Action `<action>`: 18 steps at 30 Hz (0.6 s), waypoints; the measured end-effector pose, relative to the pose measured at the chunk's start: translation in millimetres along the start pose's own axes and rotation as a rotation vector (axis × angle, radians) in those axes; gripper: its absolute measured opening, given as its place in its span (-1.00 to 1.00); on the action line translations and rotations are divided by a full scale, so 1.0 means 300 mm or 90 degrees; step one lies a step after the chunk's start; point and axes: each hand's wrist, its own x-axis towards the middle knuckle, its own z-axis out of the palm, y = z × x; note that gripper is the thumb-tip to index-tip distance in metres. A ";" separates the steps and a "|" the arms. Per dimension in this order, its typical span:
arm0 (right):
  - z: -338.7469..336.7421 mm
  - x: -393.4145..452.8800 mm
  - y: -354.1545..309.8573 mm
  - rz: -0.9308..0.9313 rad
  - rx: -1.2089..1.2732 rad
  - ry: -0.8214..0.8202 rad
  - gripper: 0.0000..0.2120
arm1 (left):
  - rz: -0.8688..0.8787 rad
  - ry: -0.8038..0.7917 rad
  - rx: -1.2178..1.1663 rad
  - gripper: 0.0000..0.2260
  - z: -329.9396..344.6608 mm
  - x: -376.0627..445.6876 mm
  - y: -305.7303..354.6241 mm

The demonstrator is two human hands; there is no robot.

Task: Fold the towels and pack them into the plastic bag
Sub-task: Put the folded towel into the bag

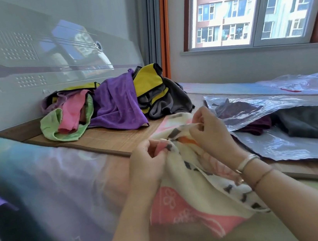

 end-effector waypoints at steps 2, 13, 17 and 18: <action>-0.064 -0.041 -0.025 0.027 0.079 -0.043 -0.84 | 0.018 0.002 -0.021 -0.97 0.002 -0.013 0.007; -0.163 -0.156 -0.042 -0.126 -0.439 -0.154 -0.54 | 0.049 -0.039 -0.022 -0.90 0.008 -0.071 -0.021; -0.173 -0.131 -0.046 -0.100 -0.432 -0.107 -0.53 | 0.043 -0.081 -0.071 -0.90 0.010 -0.088 0.001; -0.173 -0.127 -0.044 -0.134 -0.409 -0.090 -0.66 | 0.043 -0.084 -0.079 -0.89 0.010 -0.094 0.009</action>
